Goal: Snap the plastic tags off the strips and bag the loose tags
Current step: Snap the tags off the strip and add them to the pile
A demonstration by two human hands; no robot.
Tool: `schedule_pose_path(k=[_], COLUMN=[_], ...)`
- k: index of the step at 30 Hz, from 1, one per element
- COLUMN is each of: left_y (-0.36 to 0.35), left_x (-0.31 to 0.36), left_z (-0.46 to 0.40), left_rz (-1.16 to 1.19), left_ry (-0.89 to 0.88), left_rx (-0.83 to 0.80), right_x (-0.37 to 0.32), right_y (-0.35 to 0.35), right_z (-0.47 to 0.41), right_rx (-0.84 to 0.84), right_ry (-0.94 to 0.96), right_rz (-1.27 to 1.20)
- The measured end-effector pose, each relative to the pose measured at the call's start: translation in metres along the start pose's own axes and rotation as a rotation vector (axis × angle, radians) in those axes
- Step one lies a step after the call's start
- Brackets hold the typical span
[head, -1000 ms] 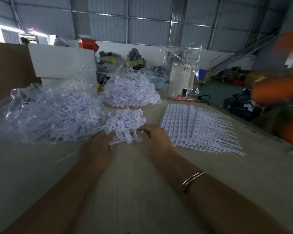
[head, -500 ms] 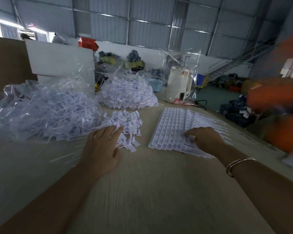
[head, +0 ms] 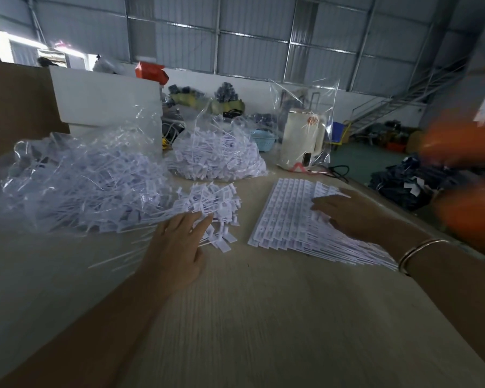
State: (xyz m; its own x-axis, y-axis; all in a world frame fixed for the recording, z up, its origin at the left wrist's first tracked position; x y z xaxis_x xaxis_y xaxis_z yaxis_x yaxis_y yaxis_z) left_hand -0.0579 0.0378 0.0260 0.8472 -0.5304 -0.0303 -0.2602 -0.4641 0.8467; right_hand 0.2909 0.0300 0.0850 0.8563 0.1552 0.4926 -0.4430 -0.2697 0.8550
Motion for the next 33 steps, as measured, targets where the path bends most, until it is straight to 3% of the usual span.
schedule_pose_path(k=[8, 12, 15, 21, 24, 27, 30, 33], left_y=[-0.002, -0.005, -0.004, 0.003, 0.013, 0.019, 0.021, 0.021], left_x=[-0.001, -0.002, -0.001, 0.003, 0.009, 0.016, 0.020, 0.020], left_z=[0.000, -0.001, -0.002, -0.001, -0.003, -0.001, 0.001, 0.000], left_rz=[-0.007, -0.031, -0.027, -0.002, 0.039, 0.093, 0.181, 0.250], left_ry=[0.002, -0.002, -0.015, -0.040, -0.051, -0.082, -0.083, -0.038], left_rx=[-0.018, -0.030, -0.030, 0.023, 0.124, 0.175, 0.209, 0.203], right_x=[-0.001, 0.010, 0.013, 0.015, -0.006, -0.034, -0.064, -0.087], right_y=[0.009, 0.019, 0.037, 0.066, 0.096, 0.115, 0.123, 0.116], right_z=[-0.003, -0.006, -0.013, -0.016, -0.015, -0.019, -0.027, -0.038], right_rx=[0.037, -0.018, 0.158, 0.313, 0.523, 0.623, 0.626, 0.506], right_ry=[-0.013, 0.002, 0.033, -0.073, -0.028, 0.059, 0.204, 0.270], right_rz=[-0.066, 0.088, 0.160, 0.213, 0.142, 0.123, 0.061, -0.062])
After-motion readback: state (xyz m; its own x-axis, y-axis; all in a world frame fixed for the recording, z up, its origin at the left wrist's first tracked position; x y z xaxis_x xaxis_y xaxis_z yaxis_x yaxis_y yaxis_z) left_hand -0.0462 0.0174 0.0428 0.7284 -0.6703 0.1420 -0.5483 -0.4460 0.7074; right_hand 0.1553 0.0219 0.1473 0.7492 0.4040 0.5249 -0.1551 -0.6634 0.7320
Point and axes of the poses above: each hand's wrist, its own z-axis away from the middle knuckle, its own y-axis out of the back of the hand, x = y × z, the point moved 3 cm from there along -z, towards the middle knuckle, and after that the axes turned 3 degrees about -z, right-handed, at the moved point
